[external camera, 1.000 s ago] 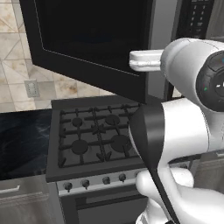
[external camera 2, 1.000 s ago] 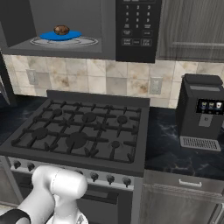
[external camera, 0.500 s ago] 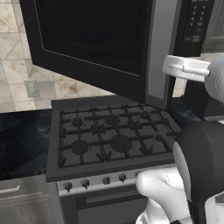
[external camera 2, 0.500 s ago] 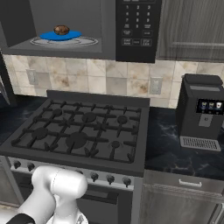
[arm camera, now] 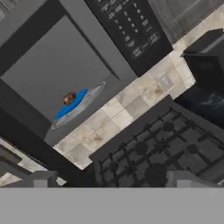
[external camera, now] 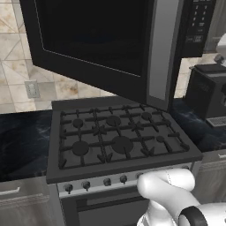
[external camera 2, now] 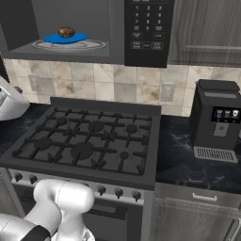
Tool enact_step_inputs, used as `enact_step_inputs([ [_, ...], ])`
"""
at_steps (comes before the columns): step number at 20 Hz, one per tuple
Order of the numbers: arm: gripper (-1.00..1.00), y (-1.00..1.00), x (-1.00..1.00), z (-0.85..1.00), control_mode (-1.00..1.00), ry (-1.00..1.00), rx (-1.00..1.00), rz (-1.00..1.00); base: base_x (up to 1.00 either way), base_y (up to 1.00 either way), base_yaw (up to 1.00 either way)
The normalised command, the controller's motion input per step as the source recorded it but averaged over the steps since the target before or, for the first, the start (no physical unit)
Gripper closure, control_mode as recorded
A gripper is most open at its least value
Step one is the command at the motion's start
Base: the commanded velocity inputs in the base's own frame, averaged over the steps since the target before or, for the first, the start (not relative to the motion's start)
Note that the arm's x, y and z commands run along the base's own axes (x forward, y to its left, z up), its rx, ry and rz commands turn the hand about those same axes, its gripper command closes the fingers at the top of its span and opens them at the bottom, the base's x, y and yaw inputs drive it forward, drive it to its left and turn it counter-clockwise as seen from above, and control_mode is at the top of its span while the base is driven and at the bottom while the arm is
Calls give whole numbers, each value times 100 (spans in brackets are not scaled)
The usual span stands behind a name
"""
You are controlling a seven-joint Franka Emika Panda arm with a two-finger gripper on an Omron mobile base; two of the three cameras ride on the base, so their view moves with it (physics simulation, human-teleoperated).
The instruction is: Retrieve the reheated potato from the microwave, then place the potato, cheese, and condiment on the cutting board.
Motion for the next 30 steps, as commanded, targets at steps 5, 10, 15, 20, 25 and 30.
enact_step_inputs([
  [5, -100, -12, 52, -31, -100, 1, 48, 13, 0, 0, 0],
  [10, -100, 2, 59, -29, -100, 0, 40, 17, 0, 0, 0],
  [15, -100, 13, 72, -16, -100, 5, 28, 14, 0, 0, 0],
  [20, -100, 26, 48, 2, -100, 5, 18, 29, 0, 0, 0],
  [25, -100, 33, 29, 7, -100, 5, 10, 38, 0, 0, 0],
  [30, -100, 28, 46, 2, -100, 5, 7, 27, 0, 0, 0],
])
